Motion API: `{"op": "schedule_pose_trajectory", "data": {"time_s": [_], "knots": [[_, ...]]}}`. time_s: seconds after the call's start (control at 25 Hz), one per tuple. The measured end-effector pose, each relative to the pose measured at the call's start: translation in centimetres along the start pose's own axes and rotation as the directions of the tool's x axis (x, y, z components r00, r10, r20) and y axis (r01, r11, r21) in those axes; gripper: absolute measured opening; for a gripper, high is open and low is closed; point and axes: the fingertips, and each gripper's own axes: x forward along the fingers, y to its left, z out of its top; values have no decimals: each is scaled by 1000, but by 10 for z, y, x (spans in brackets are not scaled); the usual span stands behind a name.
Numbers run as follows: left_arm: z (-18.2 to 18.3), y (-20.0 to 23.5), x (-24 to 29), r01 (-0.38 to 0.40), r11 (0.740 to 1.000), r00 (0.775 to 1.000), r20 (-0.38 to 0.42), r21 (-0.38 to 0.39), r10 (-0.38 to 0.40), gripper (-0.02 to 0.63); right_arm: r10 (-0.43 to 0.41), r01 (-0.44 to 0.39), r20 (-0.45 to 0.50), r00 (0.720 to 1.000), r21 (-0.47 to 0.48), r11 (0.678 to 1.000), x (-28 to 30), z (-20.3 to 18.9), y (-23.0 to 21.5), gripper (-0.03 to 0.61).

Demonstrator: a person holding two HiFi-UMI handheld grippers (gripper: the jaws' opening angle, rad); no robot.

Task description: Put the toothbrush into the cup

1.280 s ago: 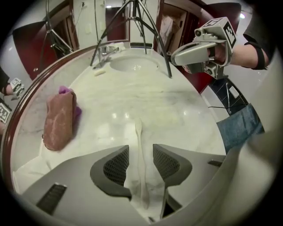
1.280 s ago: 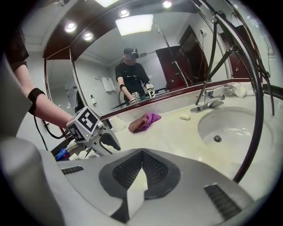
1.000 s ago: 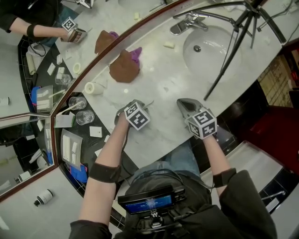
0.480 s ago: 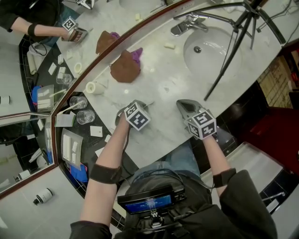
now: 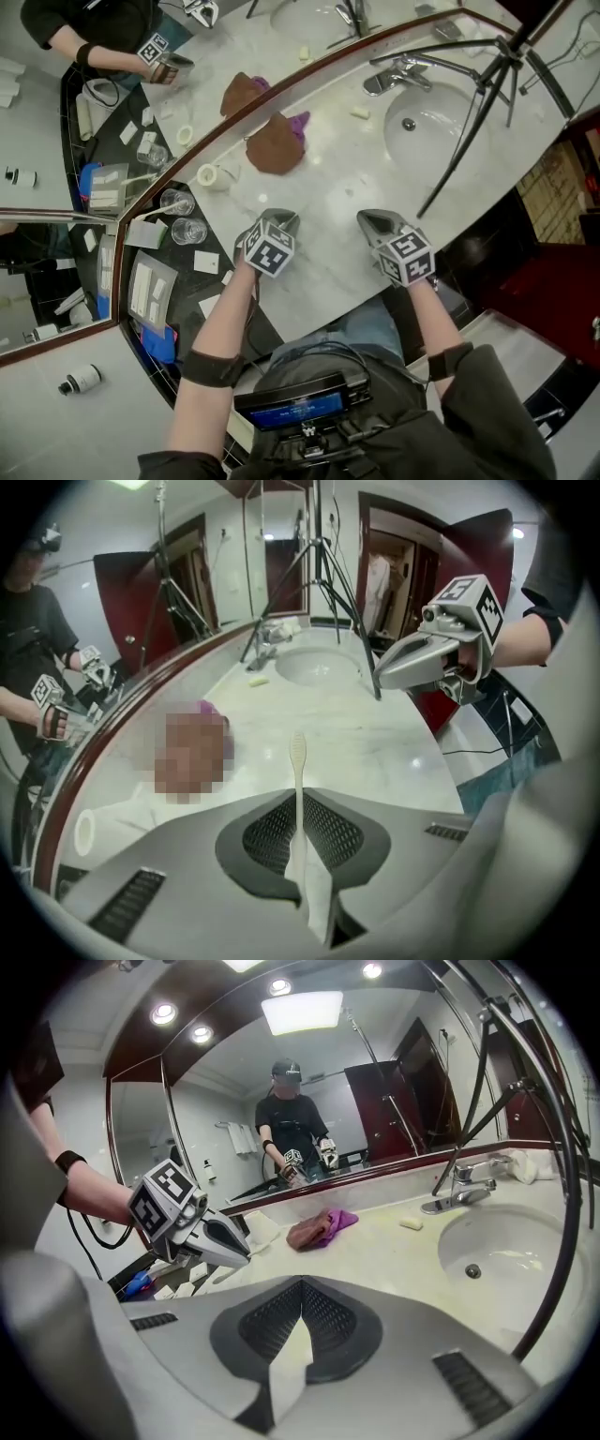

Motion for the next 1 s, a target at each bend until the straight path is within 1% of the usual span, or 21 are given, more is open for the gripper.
{"op": "schedule_pose_trajectory", "data": {"time_s": [0.08, 0.16, 0.24, 0.32, 0.4, 0.48, 0.52, 0.6, 0.68, 0.72, 0.84, 1.0], "knots": [[2, 5, -17, -26, 999, 998, 59, -44, 29, 26, 9, -9, -3, 1000, -20, 1000, 2, 6, 8, 2], [6, 12, -36, -47, 994, 990, 128, -95, 59, 26, 19, -19, -5, 1000, -44, 999, 6, 13, 14, 3], [10, 17, -57, -63, 987, 975, 200, -148, 92, 26, 28, -29, -7, 1000, -65, 997, 9, 21, 22, 3], [9, 22, -78, -78, 975, 954, 270, -208, 133, 26, 37, -38, -9, 999, -81, 996, 11, 28, 33, 3], [7, 27, -97, -93, 961, 926, 333, -259, 179, 26, 44, -45, -10, 999, -96, 994, 13, 34, 42, 2], [4, 30, -117, -106, 948, 893, 391, -301, 224, 26, 49, -50, -10, 999, -110, 993, 14, 38, 50, 3], [3, 32, -126, -111, 941, 873, 422, -321, 247, 26, 52, -53, -12, 999, -118, 992, 15, 41, 55, 3], [-1, 36, -144, -125, 925, 824, 482, -359, 298, 26, 59, -61, -19, 998, -132, 989, 17, 45, 62, 3], [-8, 39, -159, -150, 909, 777, 522, -388, 351, 26, 69, -72, -26, 997, -145, 987, 20, 48, 71, 3], [-12, 38, -164, -160, 902, 762, 530, -402, 371, 26, 75, -78, -29, 997, -152, 985, 21, 49, 75, 3], [-26, 35, -176, -165, 878, 734, 539, -449, 414, 26, 96, -102, -42, 994, -171, 980, 27, 50, 88, 3], [-45, 39, -190, -165, 828, 690, 537, -536, 485, 26, 131, -142, -66, 989, -201, 969, 36, 50, 105, 3]]}}
